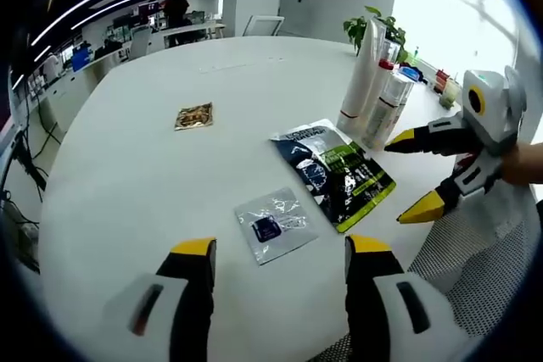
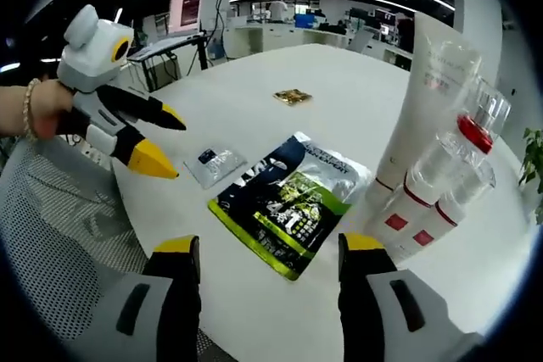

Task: Arrange the skincare products in the storage area until every visible bottle or jar stands upright without overlapping.

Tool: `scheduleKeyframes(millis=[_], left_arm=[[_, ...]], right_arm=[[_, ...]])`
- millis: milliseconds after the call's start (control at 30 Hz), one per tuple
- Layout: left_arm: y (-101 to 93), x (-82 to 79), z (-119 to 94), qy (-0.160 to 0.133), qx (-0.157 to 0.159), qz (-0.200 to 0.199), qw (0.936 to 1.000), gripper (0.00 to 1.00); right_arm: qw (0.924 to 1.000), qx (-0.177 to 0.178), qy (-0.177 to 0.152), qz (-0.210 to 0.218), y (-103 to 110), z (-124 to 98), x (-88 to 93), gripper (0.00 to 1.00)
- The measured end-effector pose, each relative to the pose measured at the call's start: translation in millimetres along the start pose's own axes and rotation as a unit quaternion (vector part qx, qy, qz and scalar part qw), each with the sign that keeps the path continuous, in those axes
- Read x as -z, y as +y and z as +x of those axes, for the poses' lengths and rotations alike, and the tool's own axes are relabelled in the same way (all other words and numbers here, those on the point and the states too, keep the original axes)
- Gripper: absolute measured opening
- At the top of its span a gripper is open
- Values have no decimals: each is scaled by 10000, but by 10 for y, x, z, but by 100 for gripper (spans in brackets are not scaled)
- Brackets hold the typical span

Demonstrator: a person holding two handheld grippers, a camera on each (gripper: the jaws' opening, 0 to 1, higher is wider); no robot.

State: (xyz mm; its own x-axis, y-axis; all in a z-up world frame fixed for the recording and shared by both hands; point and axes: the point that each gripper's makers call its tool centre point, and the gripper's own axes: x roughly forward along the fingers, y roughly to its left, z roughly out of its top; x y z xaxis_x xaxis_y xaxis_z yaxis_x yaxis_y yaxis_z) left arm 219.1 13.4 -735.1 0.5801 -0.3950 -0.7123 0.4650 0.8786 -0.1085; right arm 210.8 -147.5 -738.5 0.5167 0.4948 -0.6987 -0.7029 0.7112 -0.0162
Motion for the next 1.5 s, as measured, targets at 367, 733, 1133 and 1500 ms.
scheduleKeyframes(millis=[367,733,1133,1500], left_arm=[[8,-6,-97,-78,-33,-130,9999,73],[10,9,-190,-100,-26,-209,9997,82],[49,-29,-281,-161,-58,-244,9996,91],[40,-4,-287,-52,-40,-172,9998,93]], right_arm=[[9972,433,-89,605,-381,-304,136,80],[9919,771,-344,952,-691,-547,170,93],[9896,639,-891,928,-674,-639,-16,100],[9902,623,-825,941,-659,-623,4,100]])
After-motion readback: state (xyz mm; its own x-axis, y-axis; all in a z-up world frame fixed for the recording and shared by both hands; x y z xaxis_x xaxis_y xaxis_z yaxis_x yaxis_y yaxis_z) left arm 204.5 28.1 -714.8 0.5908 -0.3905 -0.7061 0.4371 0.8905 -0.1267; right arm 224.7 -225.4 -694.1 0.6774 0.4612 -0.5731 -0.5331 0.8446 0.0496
